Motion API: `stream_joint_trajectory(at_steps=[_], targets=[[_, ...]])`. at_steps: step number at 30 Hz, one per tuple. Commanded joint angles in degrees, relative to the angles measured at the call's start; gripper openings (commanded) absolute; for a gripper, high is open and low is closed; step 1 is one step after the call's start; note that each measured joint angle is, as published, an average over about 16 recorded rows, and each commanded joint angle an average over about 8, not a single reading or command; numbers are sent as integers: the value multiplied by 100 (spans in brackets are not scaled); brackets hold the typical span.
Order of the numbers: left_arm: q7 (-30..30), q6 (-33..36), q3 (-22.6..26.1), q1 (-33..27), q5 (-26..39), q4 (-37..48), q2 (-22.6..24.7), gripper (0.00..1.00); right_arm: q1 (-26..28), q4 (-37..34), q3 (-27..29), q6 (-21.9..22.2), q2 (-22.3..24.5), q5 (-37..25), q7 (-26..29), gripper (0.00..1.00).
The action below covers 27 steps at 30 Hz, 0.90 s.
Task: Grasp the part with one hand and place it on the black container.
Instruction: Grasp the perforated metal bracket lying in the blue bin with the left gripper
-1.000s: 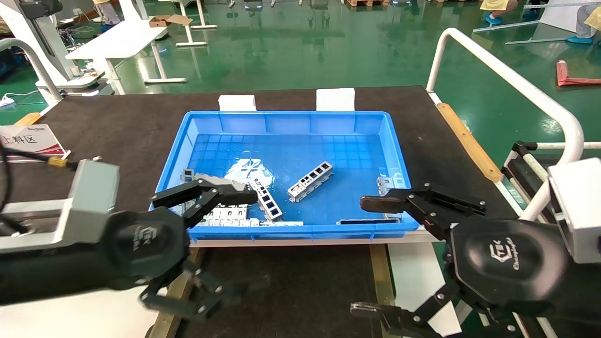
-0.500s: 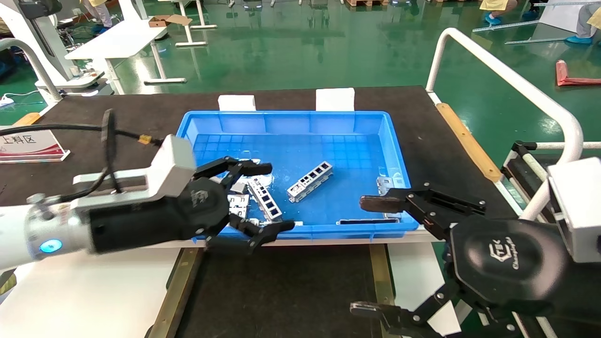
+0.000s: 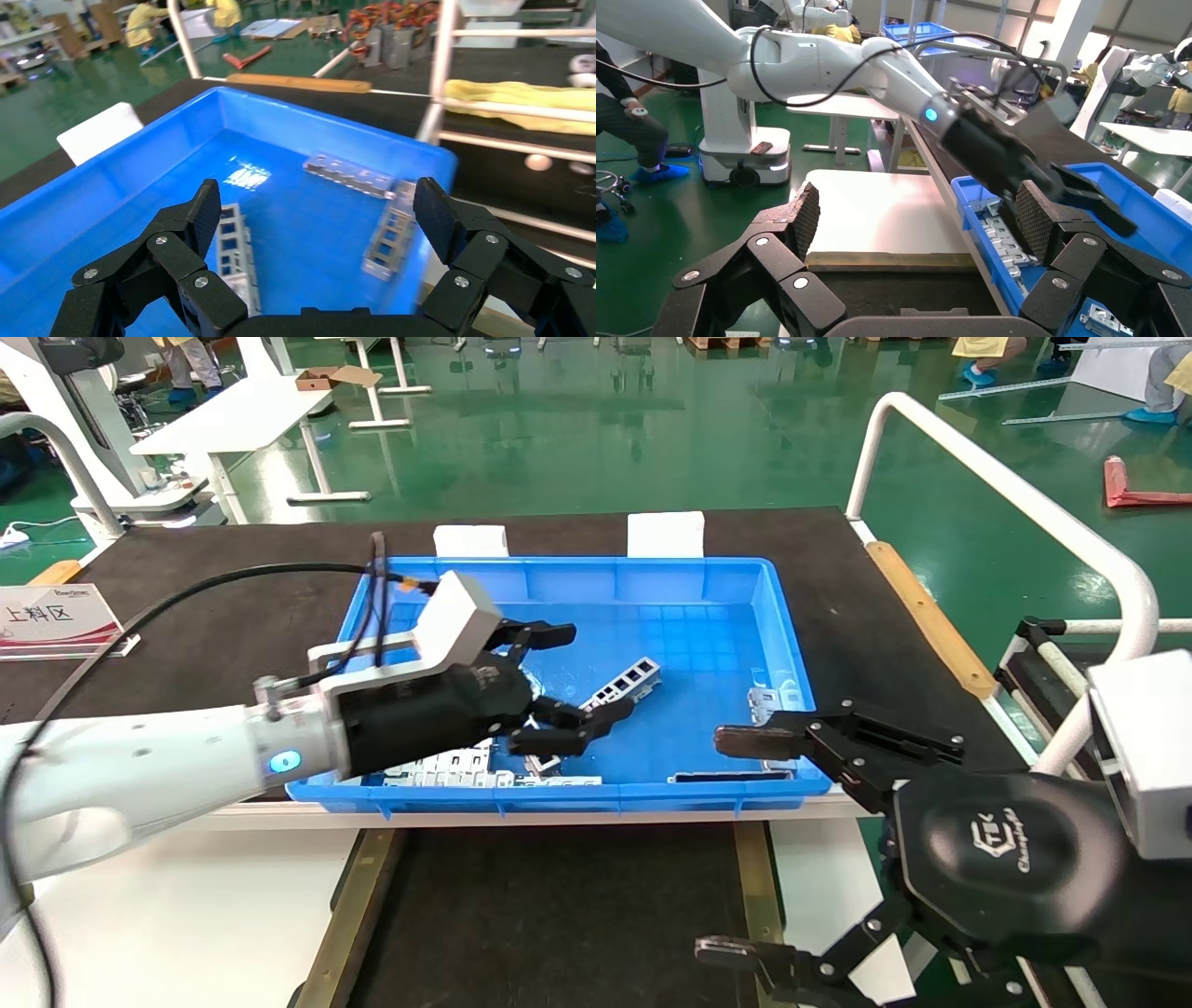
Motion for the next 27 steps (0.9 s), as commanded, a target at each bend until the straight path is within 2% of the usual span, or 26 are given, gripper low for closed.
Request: stream_joint_trajectory(at_steps=[1,10,16,21,27], targets=[[41,-174,44,-80,101,242,184,100,0,0,-1,0,0,1,0,100],[578,-919,181,-574,463,1664,1031,100,1,0,-5,2,2,3,-2,100],[988,-1329,237,-818,467,2433,1436,100,1,0,-7,3,3,5,-3,100],[1072,-1614,430,-841,268,2653,1538,100,2,0,-9,4,4,6,-5,100],[902,-1947,875,-758,-57,2573,1567,100,2,0,-11,5,5,8,-6,100]])
